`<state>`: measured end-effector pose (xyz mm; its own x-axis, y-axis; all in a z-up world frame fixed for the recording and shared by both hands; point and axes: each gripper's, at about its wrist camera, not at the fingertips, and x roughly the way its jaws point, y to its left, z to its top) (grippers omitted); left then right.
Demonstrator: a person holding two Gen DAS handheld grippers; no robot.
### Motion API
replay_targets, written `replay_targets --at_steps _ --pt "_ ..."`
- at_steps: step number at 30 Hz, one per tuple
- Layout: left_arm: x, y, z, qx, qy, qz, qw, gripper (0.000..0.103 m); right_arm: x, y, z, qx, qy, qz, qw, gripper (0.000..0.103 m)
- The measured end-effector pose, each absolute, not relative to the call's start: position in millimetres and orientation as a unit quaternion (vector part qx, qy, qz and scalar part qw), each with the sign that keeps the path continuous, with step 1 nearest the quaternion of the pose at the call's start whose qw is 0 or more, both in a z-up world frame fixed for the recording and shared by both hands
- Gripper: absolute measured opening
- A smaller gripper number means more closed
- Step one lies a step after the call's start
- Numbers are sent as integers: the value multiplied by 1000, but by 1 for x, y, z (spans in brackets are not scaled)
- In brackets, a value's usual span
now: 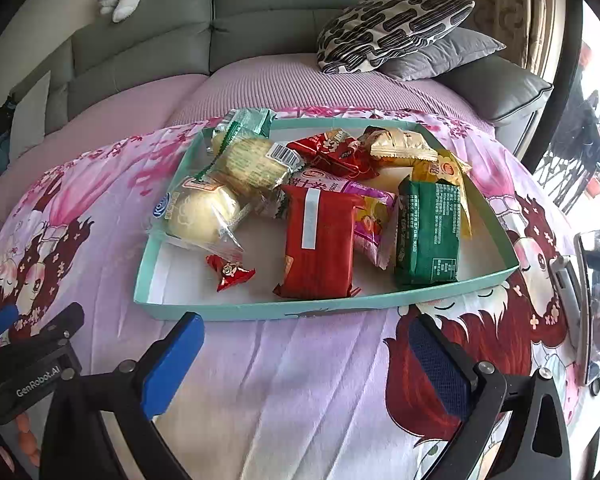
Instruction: Organize snacks
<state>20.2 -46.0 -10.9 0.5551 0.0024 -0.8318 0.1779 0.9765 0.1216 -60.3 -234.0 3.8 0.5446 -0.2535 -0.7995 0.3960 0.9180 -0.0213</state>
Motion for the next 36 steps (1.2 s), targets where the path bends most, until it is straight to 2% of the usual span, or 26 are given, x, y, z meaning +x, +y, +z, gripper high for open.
replay_targets --at_steps 36 --pt "23 -53 -18 105 476 -53 872 103 -57 -232 -5 81 454 -185 868 103"
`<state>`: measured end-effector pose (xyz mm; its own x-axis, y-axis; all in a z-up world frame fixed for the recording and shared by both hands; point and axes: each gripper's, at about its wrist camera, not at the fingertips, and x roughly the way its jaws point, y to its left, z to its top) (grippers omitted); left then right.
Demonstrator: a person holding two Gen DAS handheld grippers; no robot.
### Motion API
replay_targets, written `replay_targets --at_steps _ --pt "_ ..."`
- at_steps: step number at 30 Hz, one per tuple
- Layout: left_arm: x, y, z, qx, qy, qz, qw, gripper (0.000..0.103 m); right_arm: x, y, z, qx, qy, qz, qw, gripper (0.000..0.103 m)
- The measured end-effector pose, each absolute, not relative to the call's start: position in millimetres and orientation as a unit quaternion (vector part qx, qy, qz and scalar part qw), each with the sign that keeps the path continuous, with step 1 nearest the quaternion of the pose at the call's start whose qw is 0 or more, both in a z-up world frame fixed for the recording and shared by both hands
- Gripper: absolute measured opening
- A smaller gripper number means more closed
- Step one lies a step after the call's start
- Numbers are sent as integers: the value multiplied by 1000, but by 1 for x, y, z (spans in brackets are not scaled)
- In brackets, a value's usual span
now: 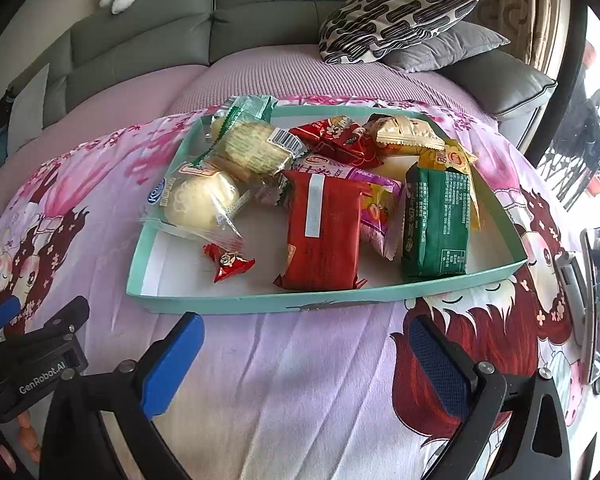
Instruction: Organize snacks
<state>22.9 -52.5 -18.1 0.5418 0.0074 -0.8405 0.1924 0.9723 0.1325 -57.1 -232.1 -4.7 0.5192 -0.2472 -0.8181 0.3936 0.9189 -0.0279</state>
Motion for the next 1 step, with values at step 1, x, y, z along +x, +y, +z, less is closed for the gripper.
replay_targets --at_steps 1 --pt "23 -53 -18 104 477 -54 871 103 -57 -232 -5 81 455 -185 868 103"
